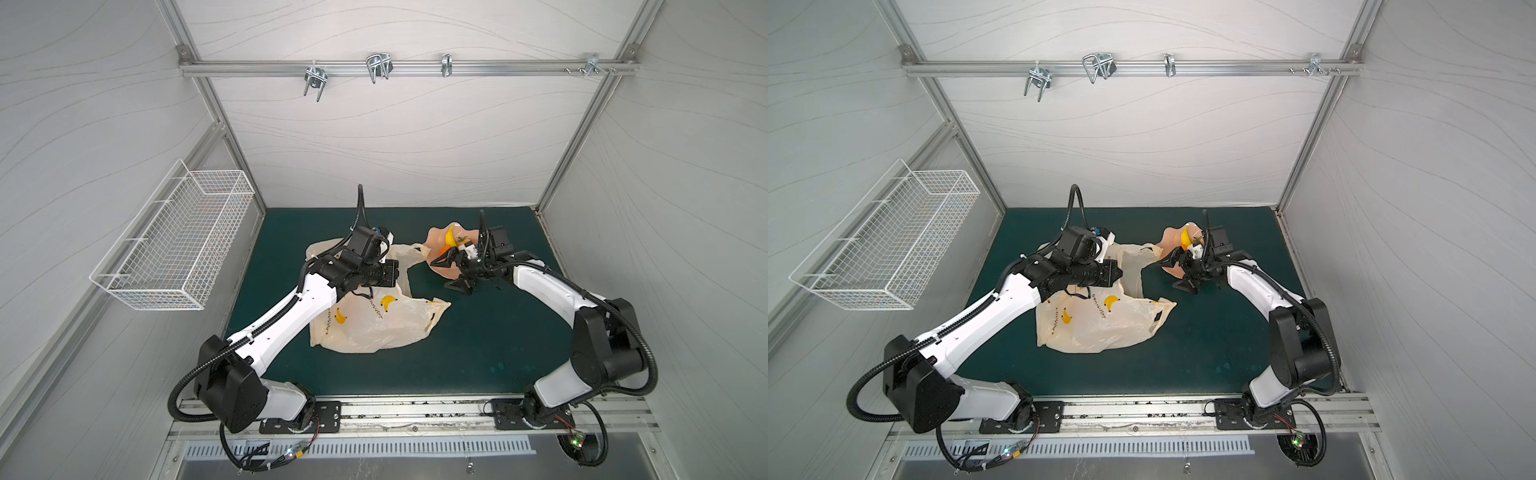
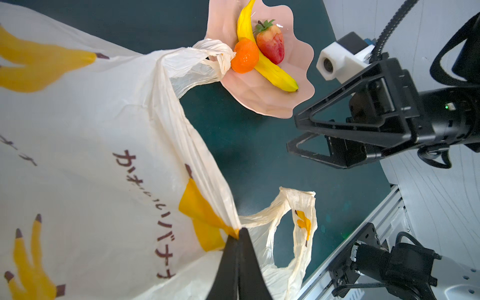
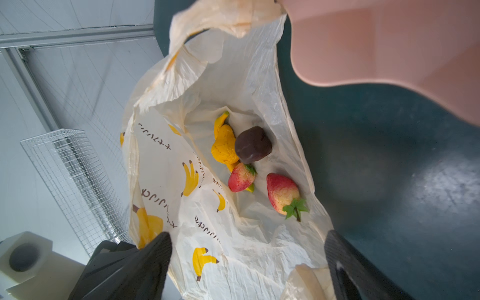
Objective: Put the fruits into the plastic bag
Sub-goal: 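Open the right gripper to drop the plum and withdraw toward the pink bowl, then lower the right gripper into the pink bowl and close on the orange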
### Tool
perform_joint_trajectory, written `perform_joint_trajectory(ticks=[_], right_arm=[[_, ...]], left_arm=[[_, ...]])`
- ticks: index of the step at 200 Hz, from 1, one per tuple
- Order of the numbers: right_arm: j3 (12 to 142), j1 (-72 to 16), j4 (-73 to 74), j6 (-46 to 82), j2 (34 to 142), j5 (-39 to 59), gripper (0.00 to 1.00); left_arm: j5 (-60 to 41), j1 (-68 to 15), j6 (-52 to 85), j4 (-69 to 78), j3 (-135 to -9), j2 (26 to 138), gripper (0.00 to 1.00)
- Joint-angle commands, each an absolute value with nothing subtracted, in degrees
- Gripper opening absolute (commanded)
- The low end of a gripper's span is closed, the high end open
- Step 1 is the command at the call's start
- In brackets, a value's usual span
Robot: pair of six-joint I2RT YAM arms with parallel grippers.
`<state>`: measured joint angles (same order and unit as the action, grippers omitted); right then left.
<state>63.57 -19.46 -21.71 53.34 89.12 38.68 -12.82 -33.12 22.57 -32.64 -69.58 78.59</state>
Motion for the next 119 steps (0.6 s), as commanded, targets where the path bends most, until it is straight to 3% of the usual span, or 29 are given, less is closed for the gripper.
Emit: perform_joint_trajectory(ticks=[1, 119], right_arm=[[67.0, -18.5, -27.3, 48.9, 89.7, 34.0, 0.92], [72.2, -17.5, -29.3, 45.3, 91.9, 17.3, 0.84]], left_arm=[[-12.9, -33.2, 21.8, -31.9, -69.7, 77.2, 0.00], [-12.4, -33.3, 21.7, -32.5, -69.5, 76.3, 0.00]])
